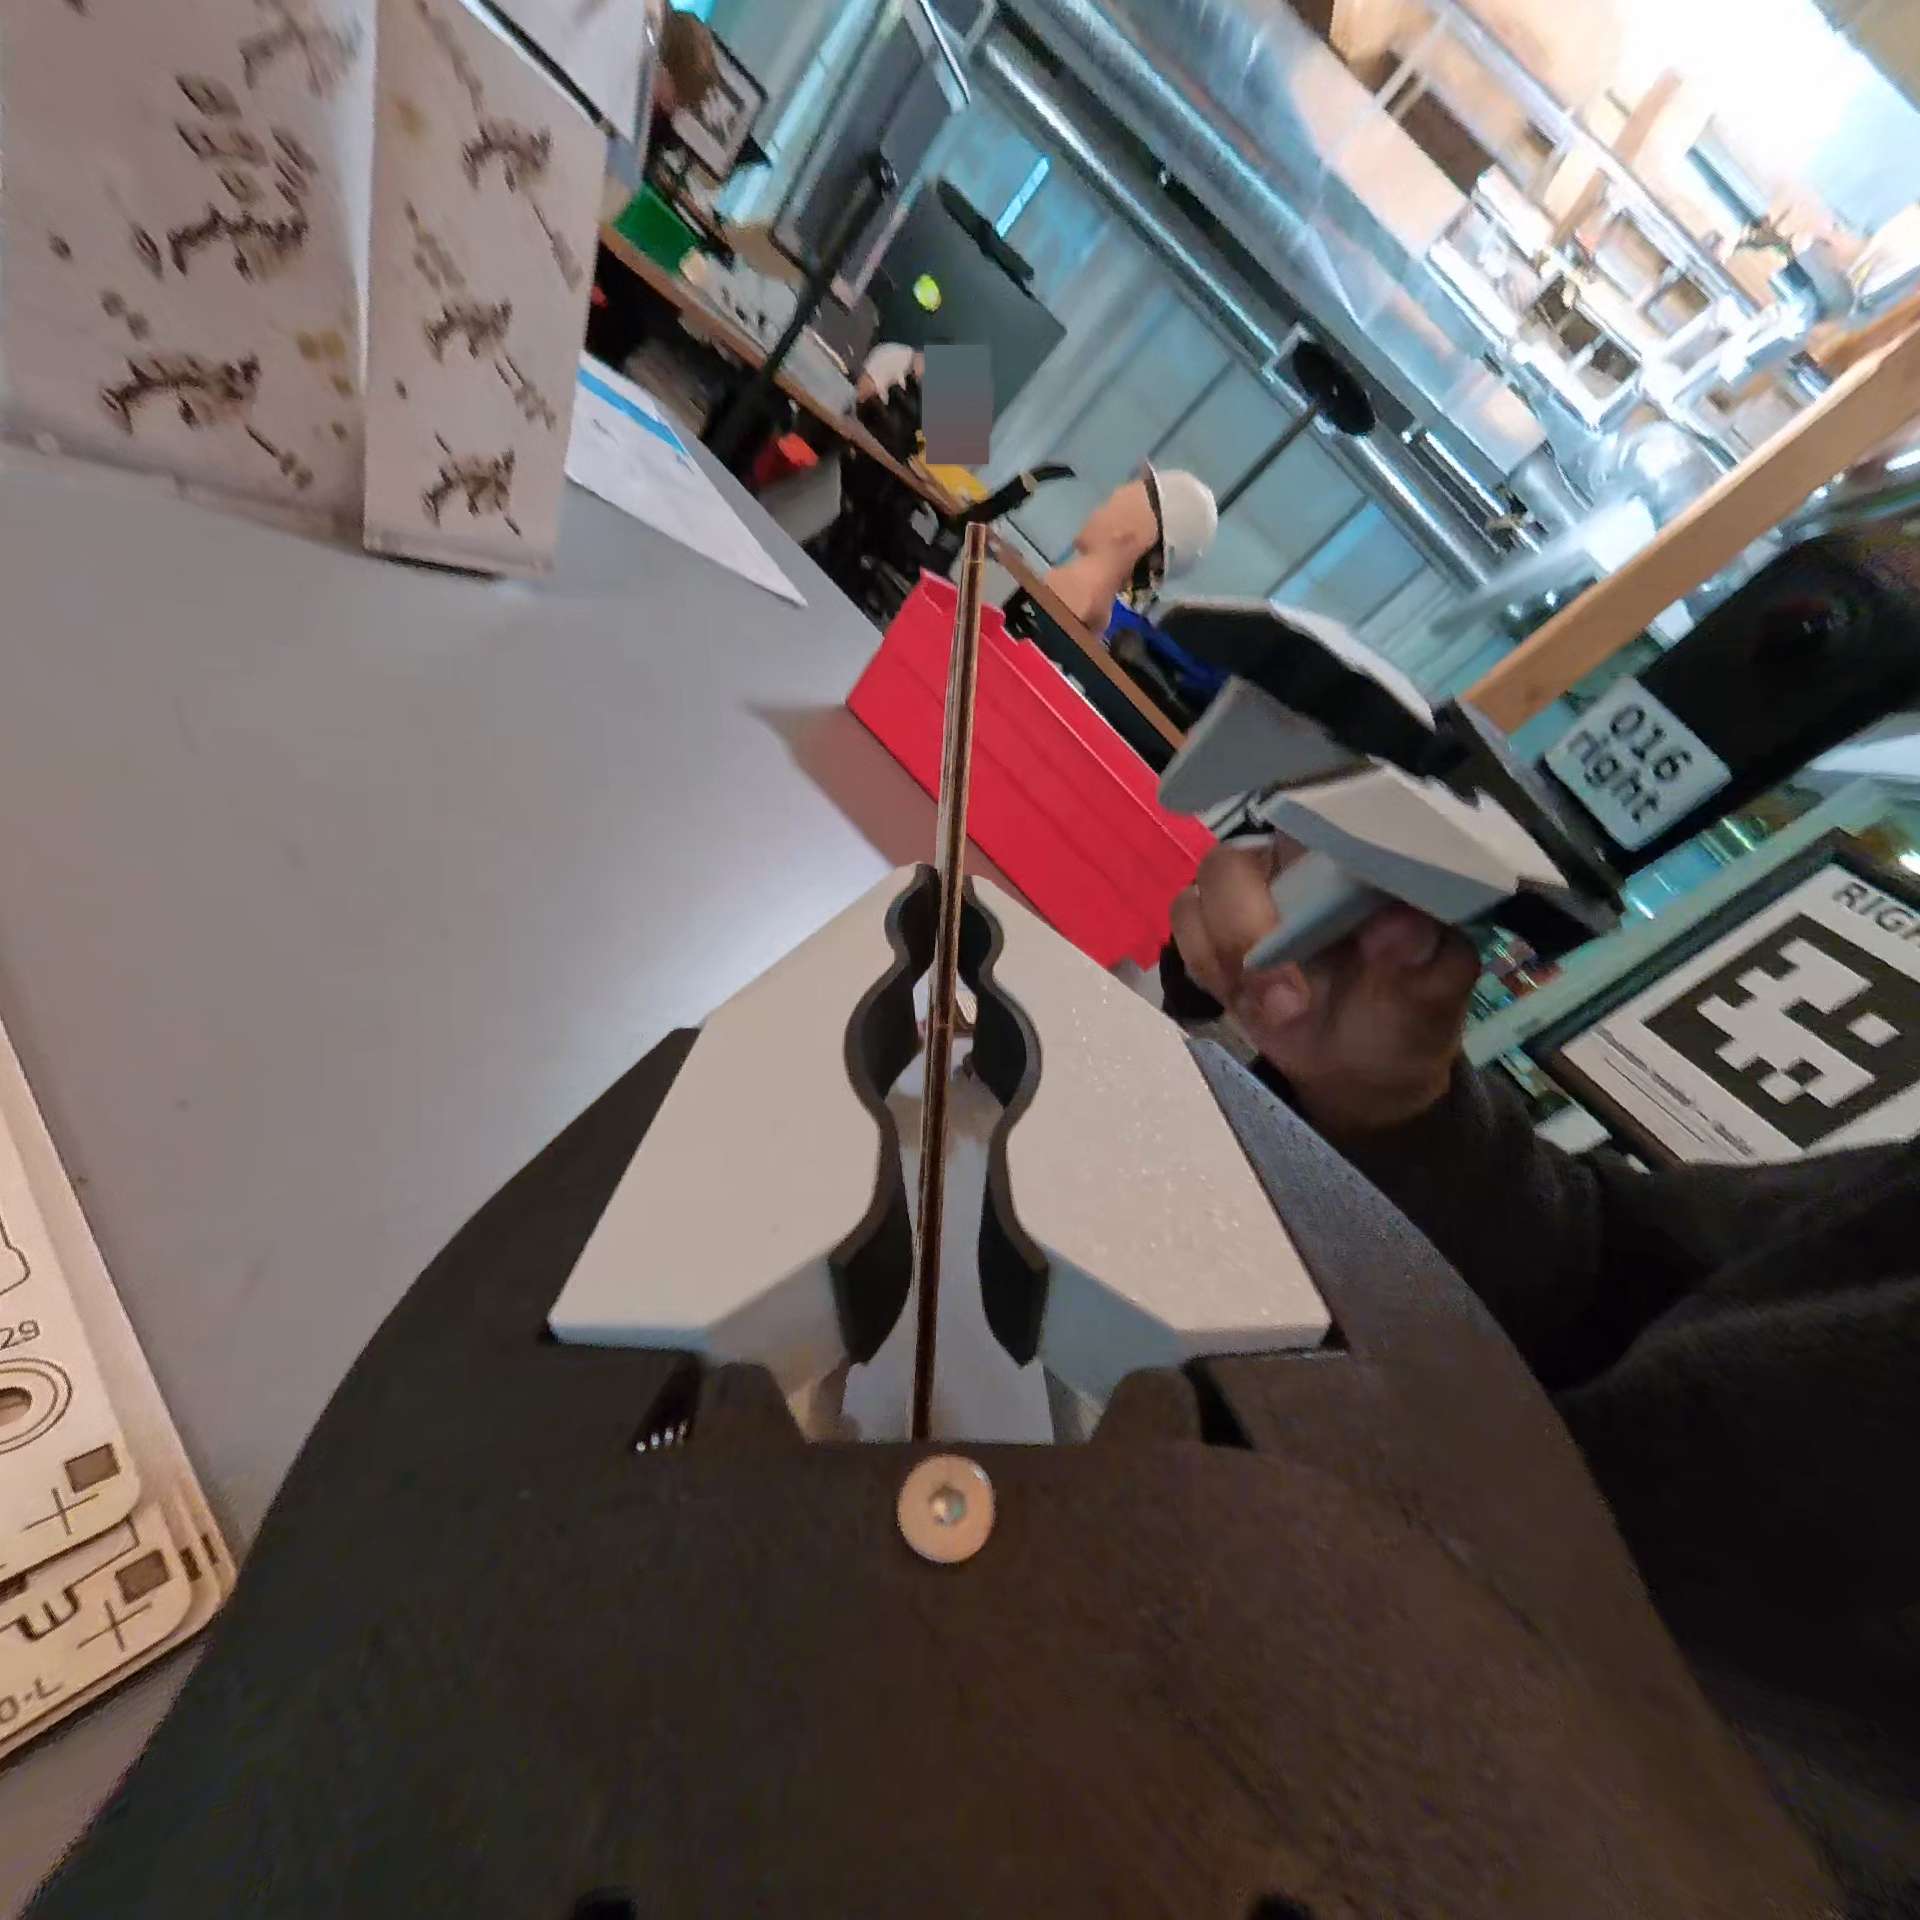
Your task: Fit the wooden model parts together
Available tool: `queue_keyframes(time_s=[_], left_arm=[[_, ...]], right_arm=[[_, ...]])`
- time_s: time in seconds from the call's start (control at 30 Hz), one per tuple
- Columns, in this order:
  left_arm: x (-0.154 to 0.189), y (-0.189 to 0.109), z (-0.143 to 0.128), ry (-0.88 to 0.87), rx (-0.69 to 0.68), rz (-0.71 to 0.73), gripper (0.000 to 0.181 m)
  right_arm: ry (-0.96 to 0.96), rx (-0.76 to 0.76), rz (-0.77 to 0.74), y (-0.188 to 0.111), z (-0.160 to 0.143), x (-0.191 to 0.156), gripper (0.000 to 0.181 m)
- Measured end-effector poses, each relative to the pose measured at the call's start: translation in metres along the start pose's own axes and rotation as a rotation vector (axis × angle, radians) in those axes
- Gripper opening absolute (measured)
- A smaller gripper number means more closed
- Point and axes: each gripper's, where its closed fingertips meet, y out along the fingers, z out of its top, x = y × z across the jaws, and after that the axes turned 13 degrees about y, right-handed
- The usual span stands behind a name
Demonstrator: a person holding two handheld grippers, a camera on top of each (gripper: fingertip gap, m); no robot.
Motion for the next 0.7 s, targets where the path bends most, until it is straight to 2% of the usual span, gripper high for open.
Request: queue_keyframes(time_s=[0.03,0.13,0.23,0.27,0.3,0.33,0.4,0.43,0.53,0.63,0.7], left_arm=[[0.0,0.0,-0.003,-0.008,-0.019,-0.018,0.002],[0.011,0.001,-0.016,-0.012,-0.119,-0.114,0.002],[0.027,0.002,-0.029,-0.011,-0.217,-0.215,0.002],[0.032,0.001,-0.031,-0.007,-0.233,-0.24,0.002],[0.035,0.0,-0.034,0.005,-0.254,-0.255,0.002],[0.038,-0.002,-0.037,0.016,-0.278,-0.277,0.002],[0.04,-0.004,-0.032,0.025,-0.27,-0.293,0.003],[0.036,-0.004,-0.026,0.036,-0.234,-0.264,0.011],[0.01,-0.01,0.009,0.037,-0.04,-0.086,0.052],[0.006,-0.03,0.049,0.086,0.179,0.01,0.065],[0.009,-0.033,0.058,0.116,0.252,0.067,0.075]], right_arm=[[0.0,-0.032,-0.002,0.001,-0.002,0.006,0.05],[0.045,-0.177,0.05,0.004,-0.015,0.018,0.05],[0.194,-0.403,0.237,0.002,-0.041,0.005,0.041],[0.261,-0.473,0.301,-0.002,-0.048,-0.001,0.044],[0.309,-0.498,0.337,-0.004,-0.051,-0.004,0.035],[0.323,-0.475,0.357,-0.005,-0.049,-0.004,0.012],[0.351,-0.396,0.41,-0.01,-0.042,-0.007,0.008],[0.398,-0.358,0.428,-0.012,-0.038,-0.007,0.005],[0.59,-0.156,0.424,-0.019,-0.014,0.008,0.001],[0.774,0.117,0.39,-0.038,0.014,0.041,0.001],[0.908,0.35,0.401,-0.06,0.035,0.064,0.001]])
